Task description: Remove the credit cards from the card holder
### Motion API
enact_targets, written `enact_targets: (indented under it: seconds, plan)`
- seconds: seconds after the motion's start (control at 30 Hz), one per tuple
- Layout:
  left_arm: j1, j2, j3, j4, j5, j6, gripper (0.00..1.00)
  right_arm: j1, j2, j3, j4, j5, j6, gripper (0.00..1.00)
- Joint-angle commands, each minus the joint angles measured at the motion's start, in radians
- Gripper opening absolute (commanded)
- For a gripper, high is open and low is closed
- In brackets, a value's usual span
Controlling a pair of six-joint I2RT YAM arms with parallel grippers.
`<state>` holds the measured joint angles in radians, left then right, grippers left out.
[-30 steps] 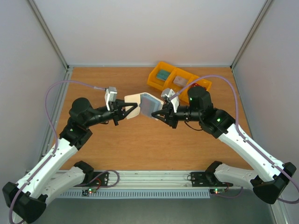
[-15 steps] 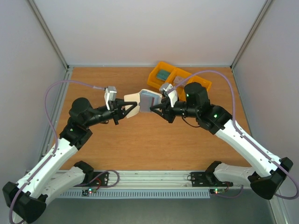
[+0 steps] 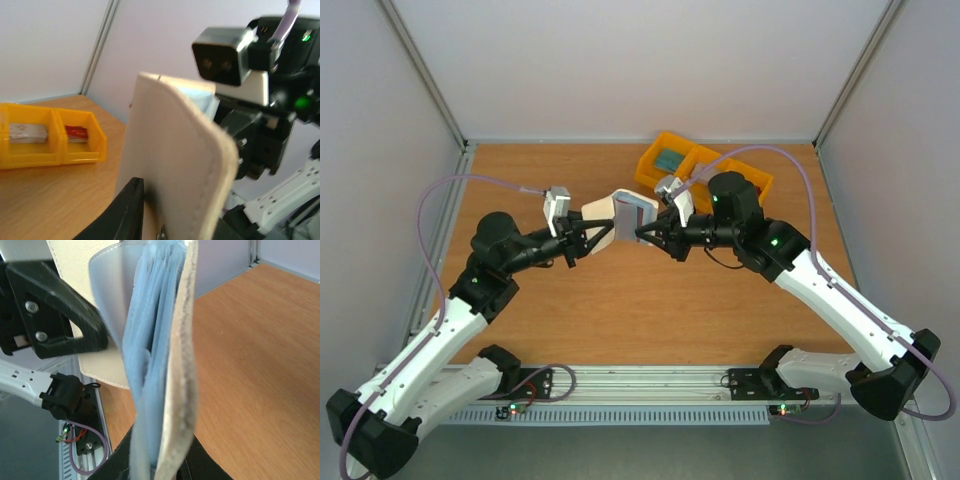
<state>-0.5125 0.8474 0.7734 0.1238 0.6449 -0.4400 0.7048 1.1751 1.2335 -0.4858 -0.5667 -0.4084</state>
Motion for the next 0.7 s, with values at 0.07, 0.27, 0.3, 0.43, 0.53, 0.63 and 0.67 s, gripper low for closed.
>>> enact_targets:
  seconds: [0.07,0.27,0.3,0.43,0.53,0.63,0.67]
  plan:
    - [-0.009,-0.014,-0.022,-0.054,-0.119,0.080,0.45,0.012,0.001,0.052,0.025,0.178,0.053,0.01]
    - [-0.009,0.003,-0.014,-0.033,-0.138,0.109,0.73,0.108,0.064,0.076,-0.006,0.410,0.094,0.01]
    - [-0.009,0.007,-0.011,-0.034,-0.148,0.114,0.76,0.128,0.077,0.081,-0.010,0.434,0.089,0.01]
    - [-0.009,0.019,0.002,-0.026,-0.164,0.139,0.81,0.183,0.120,0.110,-0.027,0.476,0.080,0.01]
    - [-0.009,0.019,0.001,-0.030,-0.186,0.148,0.77,0.217,0.130,0.118,-0.025,0.472,0.057,0.01]
    - [-0.009,0.015,-0.003,-0.053,-0.229,0.152,0.58,0.229,0.131,0.124,-0.028,0.457,0.041,0.01]
    - [-0.009,0.014,-0.004,-0.057,-0.232,0.155,0.53,0.229,0.130,0.124,-0.030,0.454,0.041,0.01]
